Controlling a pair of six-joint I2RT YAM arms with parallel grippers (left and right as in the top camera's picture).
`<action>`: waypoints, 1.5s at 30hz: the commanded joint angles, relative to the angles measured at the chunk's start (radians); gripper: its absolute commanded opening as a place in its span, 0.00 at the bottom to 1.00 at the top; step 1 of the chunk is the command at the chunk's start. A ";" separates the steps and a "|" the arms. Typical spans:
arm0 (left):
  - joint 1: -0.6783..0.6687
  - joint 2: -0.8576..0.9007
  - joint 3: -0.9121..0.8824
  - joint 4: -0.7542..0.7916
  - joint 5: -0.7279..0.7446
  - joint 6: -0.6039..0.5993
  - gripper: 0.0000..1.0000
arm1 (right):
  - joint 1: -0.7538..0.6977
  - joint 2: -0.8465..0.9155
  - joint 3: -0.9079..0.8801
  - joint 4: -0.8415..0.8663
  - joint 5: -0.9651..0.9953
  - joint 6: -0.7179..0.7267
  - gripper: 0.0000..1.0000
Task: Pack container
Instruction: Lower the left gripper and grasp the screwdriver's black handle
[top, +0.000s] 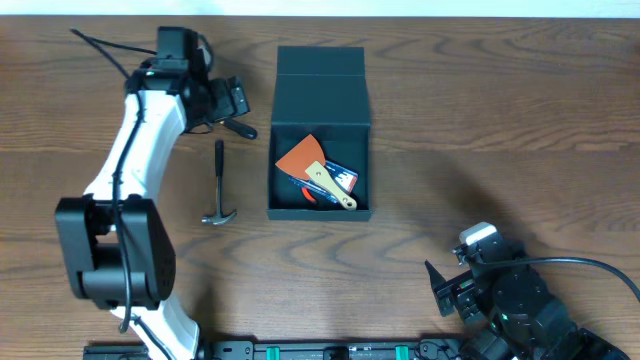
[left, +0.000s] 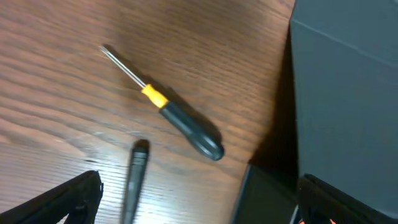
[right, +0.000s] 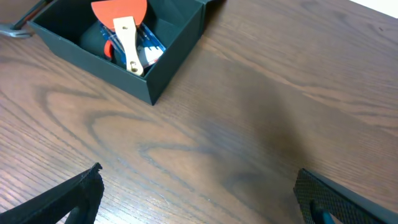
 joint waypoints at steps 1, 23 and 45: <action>-0.023 0.038 0.023 -0.003 -0.069 -0.225 0.99 | -0.006 -0.003 0.001 0.003 0.014 0.014 0.99; -0.075 0.222 0.077 0.033 -0.125 -0.660 0.92 | -0.006 -0.003 0.001 0.003 0.014 0.014 0.99; -0.090 0.272 0.129 0.006 -0.114 -0.653 0.91 | -0.006 -0.003 0.001 0.003 0.014 0.014 0.99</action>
